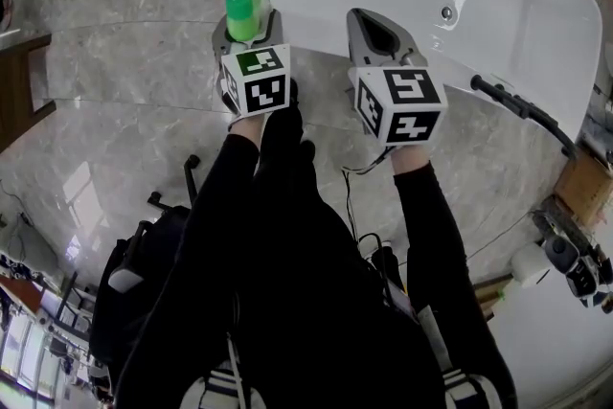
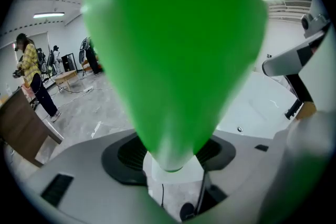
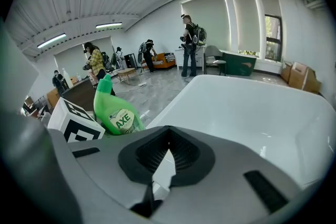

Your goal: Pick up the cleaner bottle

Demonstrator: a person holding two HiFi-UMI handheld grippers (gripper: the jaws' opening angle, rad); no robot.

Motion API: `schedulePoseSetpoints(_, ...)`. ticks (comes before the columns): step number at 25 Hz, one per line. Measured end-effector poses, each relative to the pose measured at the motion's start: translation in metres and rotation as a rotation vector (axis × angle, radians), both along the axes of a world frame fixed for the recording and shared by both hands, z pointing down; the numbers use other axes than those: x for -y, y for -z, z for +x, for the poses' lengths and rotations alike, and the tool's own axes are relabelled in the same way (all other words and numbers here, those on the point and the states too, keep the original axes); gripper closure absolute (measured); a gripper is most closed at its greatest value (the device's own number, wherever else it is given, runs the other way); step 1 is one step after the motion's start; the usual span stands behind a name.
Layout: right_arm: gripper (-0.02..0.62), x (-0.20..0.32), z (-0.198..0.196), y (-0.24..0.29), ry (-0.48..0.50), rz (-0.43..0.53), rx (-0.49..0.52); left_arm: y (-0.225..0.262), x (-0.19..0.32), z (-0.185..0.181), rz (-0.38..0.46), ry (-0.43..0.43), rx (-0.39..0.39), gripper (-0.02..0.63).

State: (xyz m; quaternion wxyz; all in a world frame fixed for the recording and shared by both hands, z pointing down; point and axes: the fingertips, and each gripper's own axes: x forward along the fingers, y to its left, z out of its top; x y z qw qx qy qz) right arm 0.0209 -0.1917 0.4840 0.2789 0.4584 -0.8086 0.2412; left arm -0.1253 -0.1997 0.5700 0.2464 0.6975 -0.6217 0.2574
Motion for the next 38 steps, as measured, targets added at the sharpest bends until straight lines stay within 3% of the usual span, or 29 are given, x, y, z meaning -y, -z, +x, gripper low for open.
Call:
schedulePoseSetpoints(10, 0.594, -0.002, -0.002, -0.015, 0.008, -0.029, -0.002, -0.004, 0.006, -0.003, 0.044, 0.044, -0.013, 0.336)
schedulePoseSetpoints(21, 0.594, -0.003, 0.002, -0.023, 0.000, -0.052, -0.005, -0.005, 0.012, -0.001, 0.089, 0.075, 0.007, 0.393)
schedulePoseSetpoints(38, 0.594, -0.008, -0.003, -0.026, 0.003, -0.057, -0.012, 0.002, 0.012, 0.000, 0.155, 0.017, -0.064, 0.405)
